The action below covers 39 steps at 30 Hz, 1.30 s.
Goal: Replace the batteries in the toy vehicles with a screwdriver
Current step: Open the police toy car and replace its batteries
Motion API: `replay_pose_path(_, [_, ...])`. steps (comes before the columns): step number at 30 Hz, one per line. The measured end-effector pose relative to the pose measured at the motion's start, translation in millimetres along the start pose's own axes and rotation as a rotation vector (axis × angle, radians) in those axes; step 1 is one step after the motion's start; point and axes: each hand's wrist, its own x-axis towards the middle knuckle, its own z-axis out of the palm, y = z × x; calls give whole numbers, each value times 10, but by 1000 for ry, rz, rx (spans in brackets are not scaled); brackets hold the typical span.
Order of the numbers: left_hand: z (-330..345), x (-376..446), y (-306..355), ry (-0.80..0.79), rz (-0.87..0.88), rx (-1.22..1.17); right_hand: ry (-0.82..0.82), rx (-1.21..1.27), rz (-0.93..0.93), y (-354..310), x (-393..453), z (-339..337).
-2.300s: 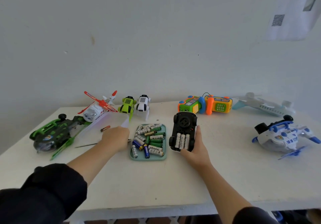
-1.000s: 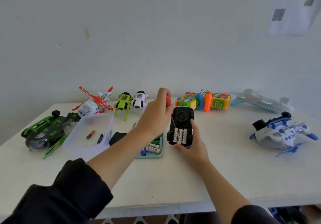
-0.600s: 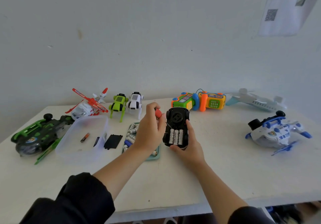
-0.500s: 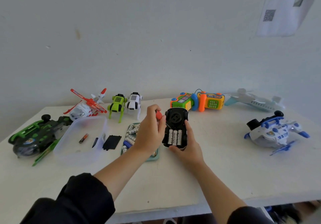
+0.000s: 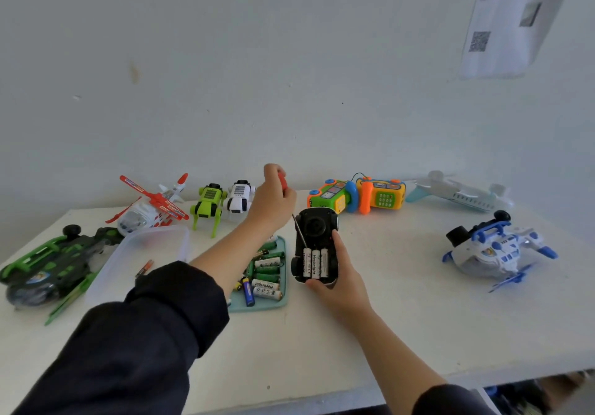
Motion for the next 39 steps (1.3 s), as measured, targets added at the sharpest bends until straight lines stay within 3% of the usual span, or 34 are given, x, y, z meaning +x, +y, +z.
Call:
replay_pose_path(5, [-50, -41, -34, 29, -33, -137, 2, -13, -20, 2, 25, 4])
replay_pose_path(9, [-97, -180, 35, 176, 88, -195, -1, -13, -16, 7, 13, 19])
replay_pose_path(12, [-171, -253, 124, 220, 365, 145, 10, -9, -17, 8, 23, 19])
replay_pose_path(15, [-136, -343, 111, -88, 506, 575, 11, 3, -17, -20, 9, 30])
replay_pose_path(17, [-49, -425, 8, -296, 437, 737, 18, 6, -25, -24, 2, 33])
replay_pose_path(20, [87, -577, -207, -373, 335, 760, 14, -10, -37, -26, -4, 23])
replay_pose_path(26, [145, -719, -261, -237, 280, 378, 10, -41, -30, -47, -19, 11])
replay_pose_path(32, [17, -752, -172, -224, 167, 205, 14, -22, -18, -67, -40, 27])
replay_pose_path(36, [-401, -598, -290, -89, 105, 445, 12, -41, -21, -56, -48, 28])
replay_pose_path(39, [-847, -472, -491, -11, -50, 829, 8, -81, -28, -53, -50, 29])
